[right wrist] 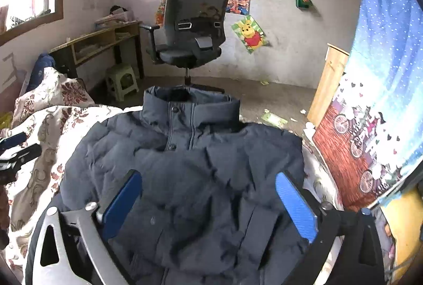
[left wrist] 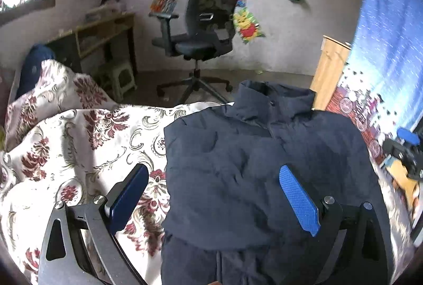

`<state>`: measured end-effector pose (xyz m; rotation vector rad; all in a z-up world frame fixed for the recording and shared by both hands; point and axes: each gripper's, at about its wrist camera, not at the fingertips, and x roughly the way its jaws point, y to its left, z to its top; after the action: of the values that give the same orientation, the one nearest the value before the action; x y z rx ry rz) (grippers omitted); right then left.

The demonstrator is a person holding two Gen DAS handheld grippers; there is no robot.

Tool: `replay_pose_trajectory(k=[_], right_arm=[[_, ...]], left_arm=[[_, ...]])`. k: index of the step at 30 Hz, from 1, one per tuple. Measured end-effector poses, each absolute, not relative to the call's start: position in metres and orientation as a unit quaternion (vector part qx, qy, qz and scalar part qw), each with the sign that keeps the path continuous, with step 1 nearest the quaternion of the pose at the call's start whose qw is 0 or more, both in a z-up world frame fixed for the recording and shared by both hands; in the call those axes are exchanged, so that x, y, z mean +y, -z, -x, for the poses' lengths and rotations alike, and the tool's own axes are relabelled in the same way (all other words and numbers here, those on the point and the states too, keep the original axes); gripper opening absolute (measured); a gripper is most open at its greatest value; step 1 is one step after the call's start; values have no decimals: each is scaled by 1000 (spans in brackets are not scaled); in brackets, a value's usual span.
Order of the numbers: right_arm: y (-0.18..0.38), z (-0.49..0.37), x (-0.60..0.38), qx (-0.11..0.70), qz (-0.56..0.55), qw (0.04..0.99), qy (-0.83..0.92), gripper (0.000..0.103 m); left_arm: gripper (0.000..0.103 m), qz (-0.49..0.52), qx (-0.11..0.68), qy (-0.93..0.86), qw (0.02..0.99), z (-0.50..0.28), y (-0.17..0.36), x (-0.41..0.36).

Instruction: Fold large clothes

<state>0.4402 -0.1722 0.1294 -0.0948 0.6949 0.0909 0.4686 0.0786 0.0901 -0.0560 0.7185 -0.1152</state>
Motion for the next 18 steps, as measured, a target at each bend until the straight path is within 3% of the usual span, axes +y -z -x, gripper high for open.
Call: replay_pose_trajectory(k=[13,18], right_arm=[[-118,-623,-230,377,28,922,-83,103],[-101,-679,-245,404,-24,910,-92,100]], left_arm=[[97,70,401,40,913,-669,-87,47],[95,31,419,42,906,-711,-66,20]])
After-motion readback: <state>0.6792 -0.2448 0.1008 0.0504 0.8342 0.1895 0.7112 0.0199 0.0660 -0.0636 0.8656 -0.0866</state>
